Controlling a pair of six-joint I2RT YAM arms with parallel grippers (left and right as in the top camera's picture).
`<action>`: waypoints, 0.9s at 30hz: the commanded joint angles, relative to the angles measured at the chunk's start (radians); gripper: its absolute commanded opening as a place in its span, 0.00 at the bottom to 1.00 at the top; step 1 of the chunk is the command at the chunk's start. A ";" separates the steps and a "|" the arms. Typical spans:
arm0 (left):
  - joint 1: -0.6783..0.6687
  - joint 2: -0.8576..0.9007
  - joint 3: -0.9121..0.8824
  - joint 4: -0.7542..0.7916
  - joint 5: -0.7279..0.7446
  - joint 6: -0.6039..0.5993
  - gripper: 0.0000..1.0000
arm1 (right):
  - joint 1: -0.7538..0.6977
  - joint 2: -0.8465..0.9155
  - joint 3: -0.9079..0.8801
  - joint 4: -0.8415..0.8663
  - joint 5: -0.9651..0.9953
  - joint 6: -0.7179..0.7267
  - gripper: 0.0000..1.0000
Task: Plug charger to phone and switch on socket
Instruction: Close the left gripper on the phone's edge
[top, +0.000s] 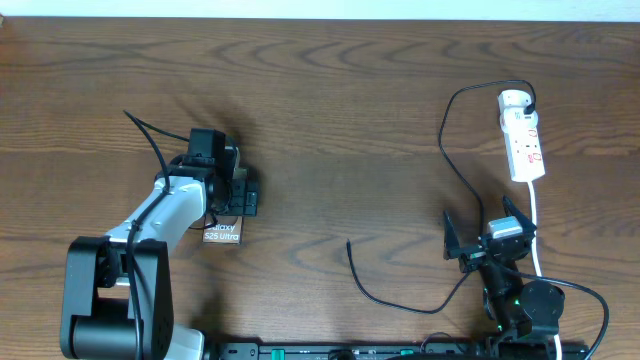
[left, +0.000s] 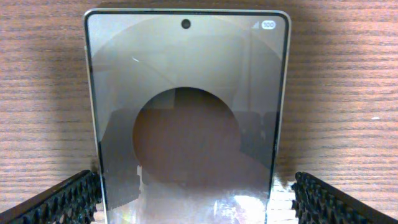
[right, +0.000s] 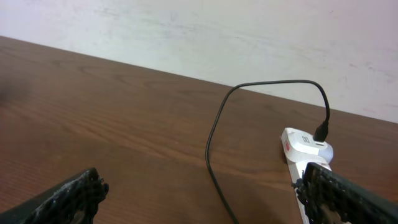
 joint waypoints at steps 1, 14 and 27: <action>-0.002 0.013 -0.017 -0.006 -0.032 0.003 0.98 | 0.008 -0.001 -0.001 -0.005 0.001 -0.008 0.99; -0.003 0.030 -0.018 -0.004 -0.058 0.002 0.98 | 0.008 -0.001 -0.001 -0.005 0.001 -0.008 0.99; -0.003 0.040 -0.018 -0.001 -0.058 0.002 0.98 | 0.008 -0.001 -0.001 -0.005 0.001 -0.008 0.99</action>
